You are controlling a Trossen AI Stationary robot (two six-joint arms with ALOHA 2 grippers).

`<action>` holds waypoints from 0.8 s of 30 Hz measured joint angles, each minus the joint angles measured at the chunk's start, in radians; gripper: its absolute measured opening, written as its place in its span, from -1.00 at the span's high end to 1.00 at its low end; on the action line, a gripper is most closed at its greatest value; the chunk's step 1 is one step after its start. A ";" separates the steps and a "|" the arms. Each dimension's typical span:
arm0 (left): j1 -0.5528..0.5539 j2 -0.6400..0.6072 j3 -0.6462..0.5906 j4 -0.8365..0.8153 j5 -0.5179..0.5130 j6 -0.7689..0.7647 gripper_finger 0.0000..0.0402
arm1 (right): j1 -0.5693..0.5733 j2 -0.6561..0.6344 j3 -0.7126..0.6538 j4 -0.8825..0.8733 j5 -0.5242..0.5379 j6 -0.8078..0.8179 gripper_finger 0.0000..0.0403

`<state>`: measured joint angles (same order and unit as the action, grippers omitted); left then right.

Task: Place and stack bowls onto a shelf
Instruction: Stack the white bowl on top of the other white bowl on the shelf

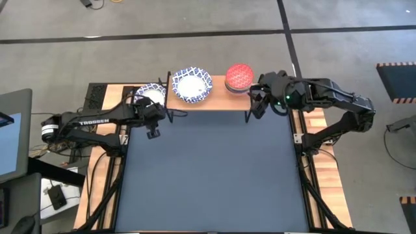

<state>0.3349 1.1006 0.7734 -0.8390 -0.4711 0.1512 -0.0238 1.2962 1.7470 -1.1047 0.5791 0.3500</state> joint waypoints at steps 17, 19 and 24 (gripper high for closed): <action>0.426 -0.009 0.017 0.010 0.089 -0.555 0.49 | -0.078 -0.016 0.000 -0.010 0.002 -0.064 -0.01; 0.482 -0.009 0.027 0.027 0.089 -0.574 0.49 | -0.085 -0.016 0.000 -0.010 0.000 -0.066 -0.01; 0.554 0.011 0.041 0.092 0.082 -0.689 0.46 | -0.102 -0.016 0.000 -0.012 -0.002 -0.068 -0.01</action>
<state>0.8894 1.1111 0.8149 -0.7467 -0.3892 -0.5375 -0.1263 1.2804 1.7470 -1.1165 0.5774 0.2821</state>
